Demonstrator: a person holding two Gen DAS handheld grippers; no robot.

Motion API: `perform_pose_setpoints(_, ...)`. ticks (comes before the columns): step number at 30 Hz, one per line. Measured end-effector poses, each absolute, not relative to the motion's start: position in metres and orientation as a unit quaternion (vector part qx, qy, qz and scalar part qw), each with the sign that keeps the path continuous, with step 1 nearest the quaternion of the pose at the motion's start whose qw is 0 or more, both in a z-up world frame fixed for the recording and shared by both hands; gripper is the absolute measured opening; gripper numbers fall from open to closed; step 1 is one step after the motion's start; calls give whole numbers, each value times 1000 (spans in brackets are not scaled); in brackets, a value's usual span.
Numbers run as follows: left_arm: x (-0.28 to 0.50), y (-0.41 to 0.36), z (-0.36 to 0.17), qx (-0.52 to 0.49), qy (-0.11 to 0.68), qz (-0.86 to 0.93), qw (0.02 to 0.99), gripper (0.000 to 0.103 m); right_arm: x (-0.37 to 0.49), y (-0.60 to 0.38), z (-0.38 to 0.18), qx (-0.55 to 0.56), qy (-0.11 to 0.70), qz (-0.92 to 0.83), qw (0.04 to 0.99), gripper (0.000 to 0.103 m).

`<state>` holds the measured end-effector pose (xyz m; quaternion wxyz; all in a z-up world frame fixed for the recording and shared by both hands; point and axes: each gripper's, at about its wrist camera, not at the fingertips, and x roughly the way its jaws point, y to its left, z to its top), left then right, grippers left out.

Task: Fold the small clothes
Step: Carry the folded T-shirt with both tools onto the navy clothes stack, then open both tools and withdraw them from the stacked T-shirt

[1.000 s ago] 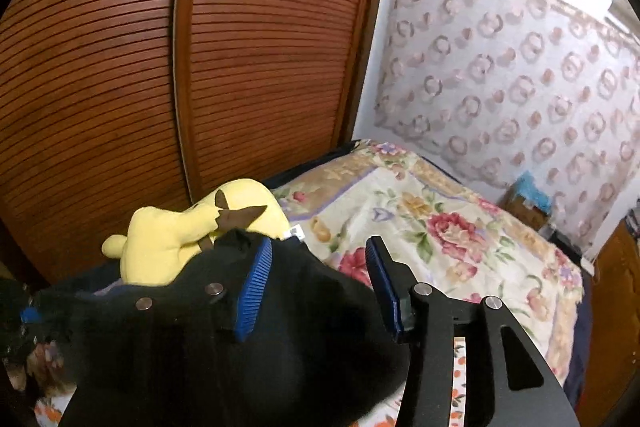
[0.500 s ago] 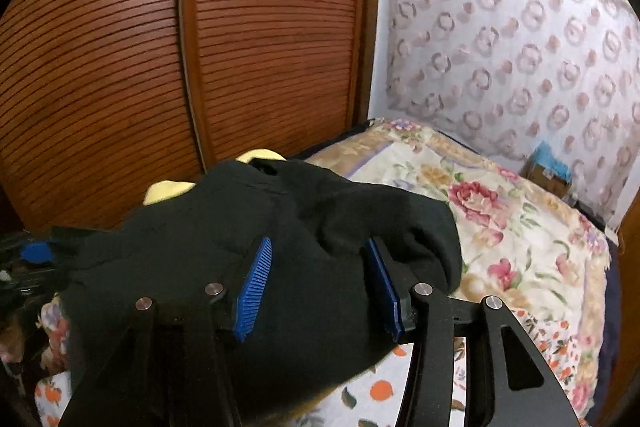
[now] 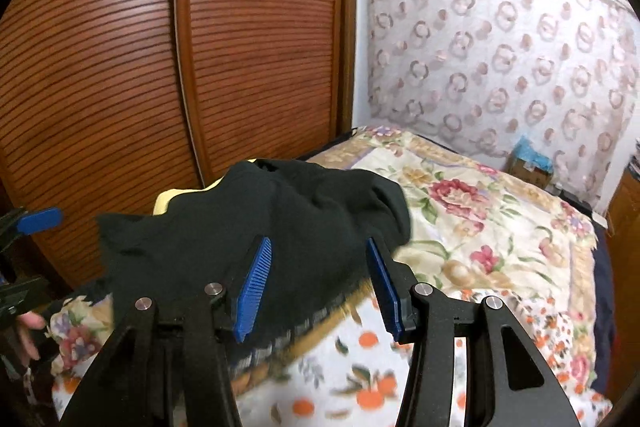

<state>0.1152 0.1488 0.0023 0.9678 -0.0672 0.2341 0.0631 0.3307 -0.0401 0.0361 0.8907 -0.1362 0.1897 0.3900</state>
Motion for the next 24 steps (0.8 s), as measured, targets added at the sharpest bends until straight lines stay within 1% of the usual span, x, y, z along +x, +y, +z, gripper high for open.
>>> perform_pose_setpoints(3,110,132,5,-60,230,54,970,103,301,-69,39,-127,180,379,899,56)
perform_pose_setpoints(7,105,109,4,-51,224,38,972,103,265,-100,40,-114,171,363,909,64)
perform_pose_setpoints(11,98,90,3,-52,221,21,974,103,232,-127,35,-105,169,348,916,70)
perform_pose_setpoints(20,83,41,-2,-38,223,-7,974,103,160,-178,17,-82,173,278,941,71)
perform_pose_setpoints(24,76,18,-4,-24,227,-10,974,103,135,-190,18,-70,178,247,950,71)
